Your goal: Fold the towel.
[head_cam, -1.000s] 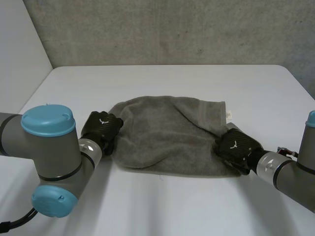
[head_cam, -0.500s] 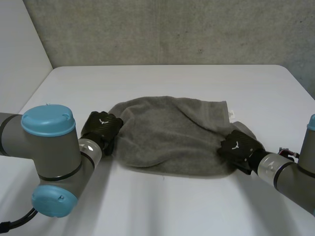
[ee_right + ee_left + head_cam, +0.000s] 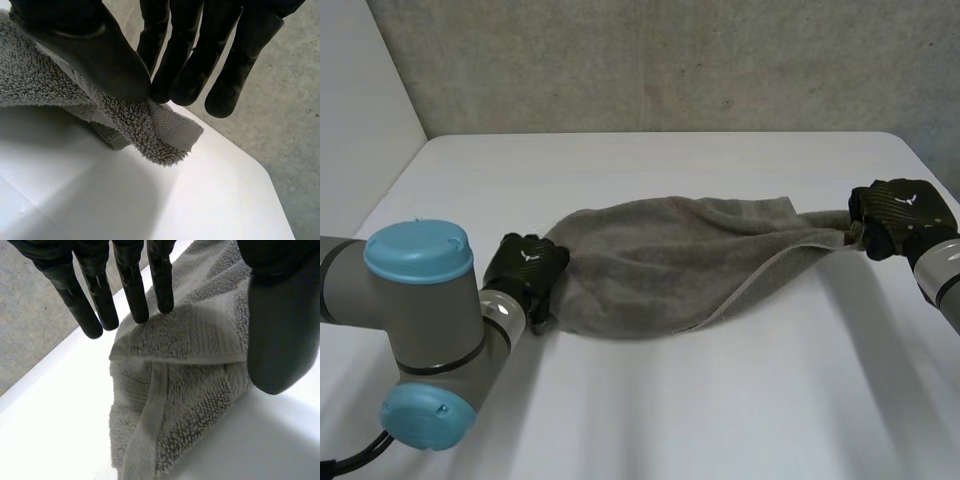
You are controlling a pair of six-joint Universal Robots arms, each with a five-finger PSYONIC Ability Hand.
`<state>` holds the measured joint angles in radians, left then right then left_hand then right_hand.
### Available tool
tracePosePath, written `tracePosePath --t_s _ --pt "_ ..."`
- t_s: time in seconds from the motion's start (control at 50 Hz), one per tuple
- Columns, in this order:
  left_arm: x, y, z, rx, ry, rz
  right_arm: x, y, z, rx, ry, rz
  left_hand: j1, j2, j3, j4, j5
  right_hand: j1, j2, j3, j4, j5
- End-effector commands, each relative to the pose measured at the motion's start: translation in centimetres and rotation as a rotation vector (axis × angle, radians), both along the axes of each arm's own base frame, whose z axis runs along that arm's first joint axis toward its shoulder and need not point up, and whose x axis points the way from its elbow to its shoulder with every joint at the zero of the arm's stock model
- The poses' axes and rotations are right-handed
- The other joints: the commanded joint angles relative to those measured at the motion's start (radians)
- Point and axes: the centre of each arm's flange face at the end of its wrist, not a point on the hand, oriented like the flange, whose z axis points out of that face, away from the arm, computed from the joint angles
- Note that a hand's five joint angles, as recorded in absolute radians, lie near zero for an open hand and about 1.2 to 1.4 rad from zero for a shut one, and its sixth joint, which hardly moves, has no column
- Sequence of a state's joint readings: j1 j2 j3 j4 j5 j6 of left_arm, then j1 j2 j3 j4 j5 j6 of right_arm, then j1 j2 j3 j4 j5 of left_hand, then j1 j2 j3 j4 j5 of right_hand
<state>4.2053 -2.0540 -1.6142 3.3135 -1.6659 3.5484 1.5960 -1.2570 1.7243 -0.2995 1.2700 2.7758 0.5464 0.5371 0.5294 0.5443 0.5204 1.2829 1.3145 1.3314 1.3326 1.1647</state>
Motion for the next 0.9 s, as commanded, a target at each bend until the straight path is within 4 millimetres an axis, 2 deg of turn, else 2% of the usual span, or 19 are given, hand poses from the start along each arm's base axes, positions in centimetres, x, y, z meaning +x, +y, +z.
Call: tracePosePath --t_s 0.02,0.4,0.5,0.68,0.76,0.82,0.86,0.88,0.9 --pt "0.2 0.4 -0.8 0.013 -0.008 -0.001 0.1 0.3 -0.7 0.033 -0.012 0.003 -0.139 -0.130 -0.122 -0.137 -0.288 0.113 0.082 0.065 0.064 0.057" --pt "-0.6 -1.0 -0.9 -0.091 0.026 -0.009 0.1 0.2 -1.2 0.054 -0.030 0.003 -0.122 -0.112 -0.105 -0.119 -0.270 0.113 0.082 0.065 0.064 0.057" --pt "-1.2 -1.8 -1.2 -0.127 0.018 -0.031 0.1 0.3 -1.2 0.052 -0.024 0.007 -0.113 -0.103 -0.096 -0.111 -0.261 0.113 0.082 0.065 0.064 0.057" --pt "-1.9 -1.9 -2.3 -0.126 -0.030 -0.110 0.3 0.3 -1.5 0.055 -0.025 0.014 -0.051 -0.042 -0.034 -0.049 -0.200 0.113 0.082 0.065 0.064 0.057" --pt "-2.1 -2.1 -2.6 -0.127 -0.043 -0.119 0.3 0.1 -1.8 0.062 -0.023 0.013 0.350 0.359 0.367 0.352 0.201 0.113 0.082 0.065 0.064 0.057" --pt "-2.1 -2.2 -2.5 -0.129 -0.042 -0.119 0.2 0.1 -1.8 0.063 -0.021 0.012 0.472 0.481 0.489 0.474 0.323 0.113 0.082 0.065 0.064 0.057" --pt "-2.2 -2.3 -2.5 -0.131 -0.041 -0.118 0.2 0.0 -1.8 0.060 -0.021 0.012 0.656 0.665 0.673 0.658 0.507 0.113 0.082 0.065 0.064 0.057" --pt "-2.2 -2.3 -2.5 -0.131 -0.041 -0.118 0.2 0.0 -1.8 0.060 -0.021 0.012 0.656 0.666 0.673 0.659 0.508 0.113 0.082 0.065 0.064 0.057" --pt "-2.2 -2.3 -2.4 -0.134 -0.040 -0.118 0.2 0.0 -1.7 0.059 -0.021 0.012 0.802 0.811 0.819 0.804 0.653 0.113 0.082 0.065 0.064 0.057"
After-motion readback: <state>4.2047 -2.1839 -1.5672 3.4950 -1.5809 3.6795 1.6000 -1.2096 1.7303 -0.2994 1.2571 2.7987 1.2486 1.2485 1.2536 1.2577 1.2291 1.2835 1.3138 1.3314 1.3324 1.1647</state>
